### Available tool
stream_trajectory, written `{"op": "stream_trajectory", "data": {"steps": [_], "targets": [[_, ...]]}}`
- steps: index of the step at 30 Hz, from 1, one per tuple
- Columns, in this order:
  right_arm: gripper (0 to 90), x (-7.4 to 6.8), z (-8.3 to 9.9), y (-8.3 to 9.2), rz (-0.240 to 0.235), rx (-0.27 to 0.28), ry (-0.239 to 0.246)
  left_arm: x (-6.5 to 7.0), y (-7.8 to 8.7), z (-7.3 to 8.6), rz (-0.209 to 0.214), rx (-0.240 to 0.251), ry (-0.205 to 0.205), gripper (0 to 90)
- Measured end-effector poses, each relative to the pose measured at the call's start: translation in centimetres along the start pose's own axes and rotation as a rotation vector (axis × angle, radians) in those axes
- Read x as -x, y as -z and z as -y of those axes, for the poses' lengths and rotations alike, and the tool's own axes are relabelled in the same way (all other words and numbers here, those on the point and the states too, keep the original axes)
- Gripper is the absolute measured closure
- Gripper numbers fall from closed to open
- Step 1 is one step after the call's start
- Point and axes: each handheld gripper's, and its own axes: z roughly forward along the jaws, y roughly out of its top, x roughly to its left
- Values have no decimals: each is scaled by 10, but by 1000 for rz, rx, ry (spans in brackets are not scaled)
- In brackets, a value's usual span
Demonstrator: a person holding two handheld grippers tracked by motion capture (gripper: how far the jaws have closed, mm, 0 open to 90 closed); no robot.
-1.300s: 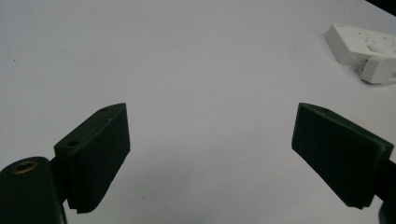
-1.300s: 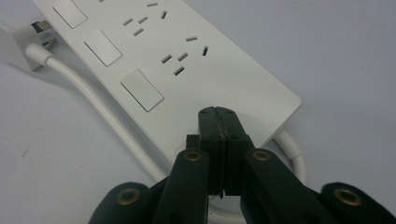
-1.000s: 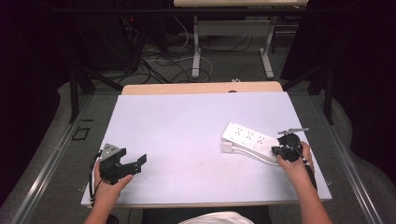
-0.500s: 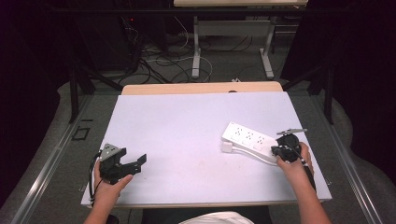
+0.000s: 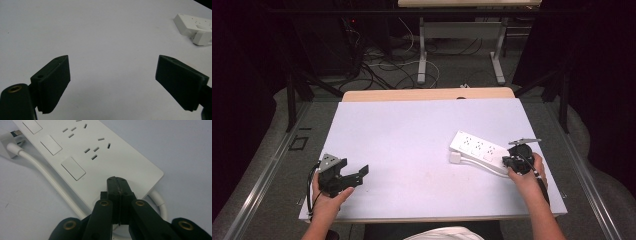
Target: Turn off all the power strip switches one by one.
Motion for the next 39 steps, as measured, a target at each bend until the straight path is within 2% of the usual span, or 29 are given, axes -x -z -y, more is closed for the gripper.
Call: {"op": "stream_trajectory", "data": {"steps": [4,6,8,13,24,28,34,39], "targets": [[900,1,3,1,-9,28,-18,0,0,0,1,3,0,125],[900,1,5,2,-11,61,-11,0,0,0,2,-3,-4,124],[900,2,6,3,-16,62,-31,-1,0,0,2,-2,-4,125],[891,2,7,3,-17,73,-46,-1,0,0,3,0,-5,125],[854,-1,8,2,-41,90,-36,-1,0,-1,2,-1,-6,125],[859,-7,6,2,-45,111,-10,-1,-1,0,2,-1,-6,125],[863,-15,2,-1,-67,112,9,-1,-1,0,2,-3,-4,125],[863,-18,-1,-4,-80,120,13,-1,-1,0,1,-5,-6,125]]}}
